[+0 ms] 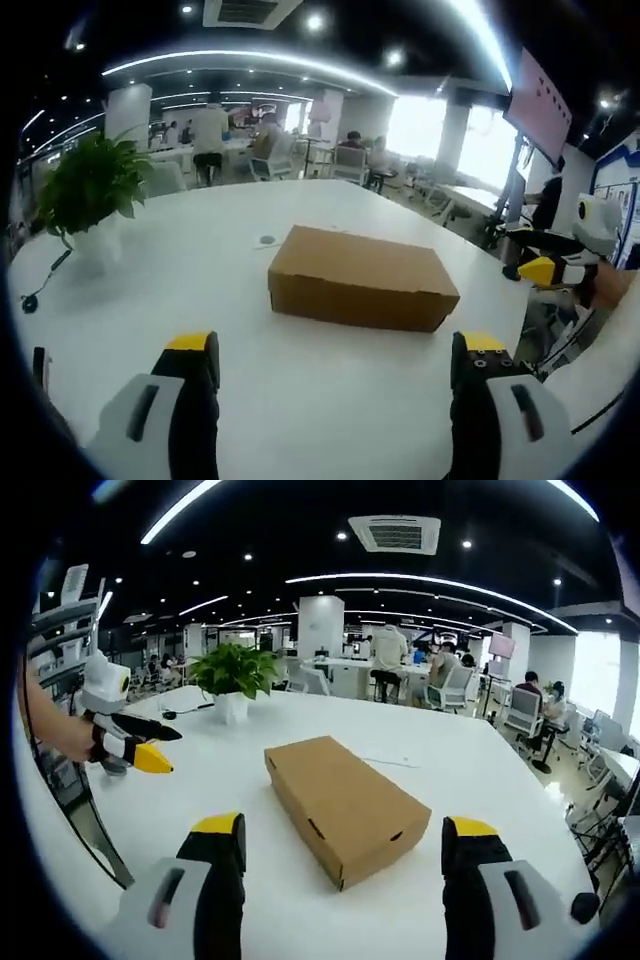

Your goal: Operate the shoe box by opening the lid, removing the specified soft item, and placing it in the target area until the item is outside and the box remains undamaged.

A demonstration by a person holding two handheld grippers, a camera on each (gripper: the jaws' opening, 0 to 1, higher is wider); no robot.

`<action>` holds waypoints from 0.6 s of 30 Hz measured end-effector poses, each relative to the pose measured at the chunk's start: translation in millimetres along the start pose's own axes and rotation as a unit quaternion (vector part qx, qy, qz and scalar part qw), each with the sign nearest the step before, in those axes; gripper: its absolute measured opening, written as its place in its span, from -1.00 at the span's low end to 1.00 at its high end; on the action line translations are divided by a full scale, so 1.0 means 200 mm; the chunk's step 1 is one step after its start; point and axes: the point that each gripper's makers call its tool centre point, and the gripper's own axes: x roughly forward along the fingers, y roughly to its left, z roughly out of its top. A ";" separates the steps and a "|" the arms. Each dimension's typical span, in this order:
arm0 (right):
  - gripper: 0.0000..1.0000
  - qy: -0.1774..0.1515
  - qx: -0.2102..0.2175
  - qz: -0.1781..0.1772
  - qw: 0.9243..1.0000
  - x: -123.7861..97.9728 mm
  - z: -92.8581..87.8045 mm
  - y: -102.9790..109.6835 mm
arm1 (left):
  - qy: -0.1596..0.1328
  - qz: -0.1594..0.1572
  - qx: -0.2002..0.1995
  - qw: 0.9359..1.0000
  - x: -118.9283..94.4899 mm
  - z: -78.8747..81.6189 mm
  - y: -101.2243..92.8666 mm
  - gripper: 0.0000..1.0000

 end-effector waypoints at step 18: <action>0.84 0.012 0.060 0.006 0.998 0.02 -0.01 0.03 | 0.001 -0.050 0.028 0.998 0.08 0.08 0.06 0.88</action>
